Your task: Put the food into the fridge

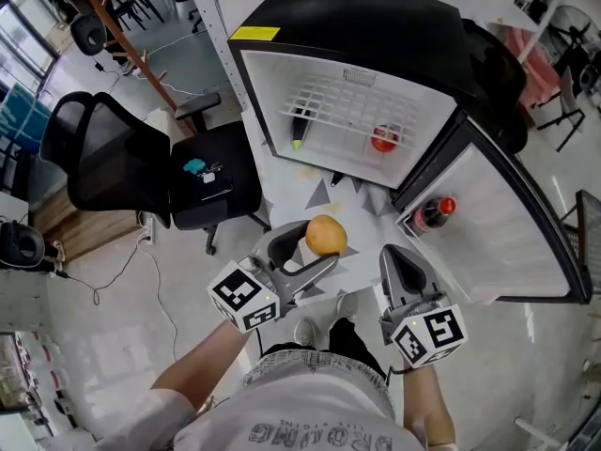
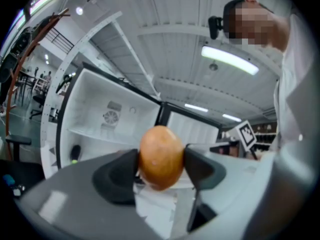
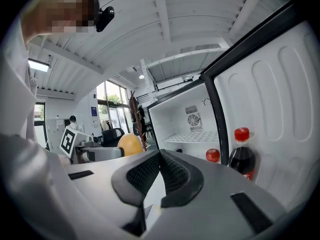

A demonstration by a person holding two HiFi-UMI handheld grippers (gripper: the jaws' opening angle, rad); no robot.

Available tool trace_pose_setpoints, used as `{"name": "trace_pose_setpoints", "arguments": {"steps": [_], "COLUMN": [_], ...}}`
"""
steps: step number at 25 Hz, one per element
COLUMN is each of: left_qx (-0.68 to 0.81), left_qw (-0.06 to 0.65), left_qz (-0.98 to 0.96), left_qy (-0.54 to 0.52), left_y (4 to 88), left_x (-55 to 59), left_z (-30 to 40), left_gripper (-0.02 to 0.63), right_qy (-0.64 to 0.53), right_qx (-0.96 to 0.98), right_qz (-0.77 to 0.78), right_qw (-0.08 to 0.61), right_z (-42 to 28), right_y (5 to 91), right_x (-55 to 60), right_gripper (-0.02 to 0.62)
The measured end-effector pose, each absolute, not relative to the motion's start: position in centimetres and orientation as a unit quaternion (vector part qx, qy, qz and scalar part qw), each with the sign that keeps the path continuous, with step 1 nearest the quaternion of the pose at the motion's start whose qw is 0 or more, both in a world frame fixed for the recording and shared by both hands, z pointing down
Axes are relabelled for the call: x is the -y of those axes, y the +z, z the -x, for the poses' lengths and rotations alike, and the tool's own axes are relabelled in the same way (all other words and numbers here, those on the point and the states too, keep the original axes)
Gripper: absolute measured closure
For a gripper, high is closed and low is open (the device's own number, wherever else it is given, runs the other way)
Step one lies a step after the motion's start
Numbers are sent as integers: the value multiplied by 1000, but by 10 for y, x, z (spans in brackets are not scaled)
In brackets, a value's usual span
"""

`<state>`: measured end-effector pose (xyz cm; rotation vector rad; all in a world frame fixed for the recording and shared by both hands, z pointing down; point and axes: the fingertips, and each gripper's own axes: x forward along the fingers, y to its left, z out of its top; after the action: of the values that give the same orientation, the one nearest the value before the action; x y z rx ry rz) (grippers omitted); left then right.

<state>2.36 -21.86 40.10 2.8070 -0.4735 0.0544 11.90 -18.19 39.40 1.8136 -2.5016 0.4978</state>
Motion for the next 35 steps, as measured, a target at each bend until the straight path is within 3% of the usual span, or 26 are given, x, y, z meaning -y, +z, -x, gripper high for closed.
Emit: {"name": "trace_pose_setpoints", "arguments": {"steps": [27, 35], "left_qx": [122, 103], "left_qw": [33, -29], "left_qz": [-985, -980], "left_qy": [117, 165], "left_y": [415, 419], "left_x": [362, 388], "left_z": [-175, -204], "left_gripper": [310, 310], "right_qy": [188, 200], "right_qx": [815, 814], "right_qz": [-548, -545], "right_qw": [-10, -22], "right_z": [-152, -154], "right_y": [416, 423], "right_x": [243, 249], "right_gripper": [594, 594]}}
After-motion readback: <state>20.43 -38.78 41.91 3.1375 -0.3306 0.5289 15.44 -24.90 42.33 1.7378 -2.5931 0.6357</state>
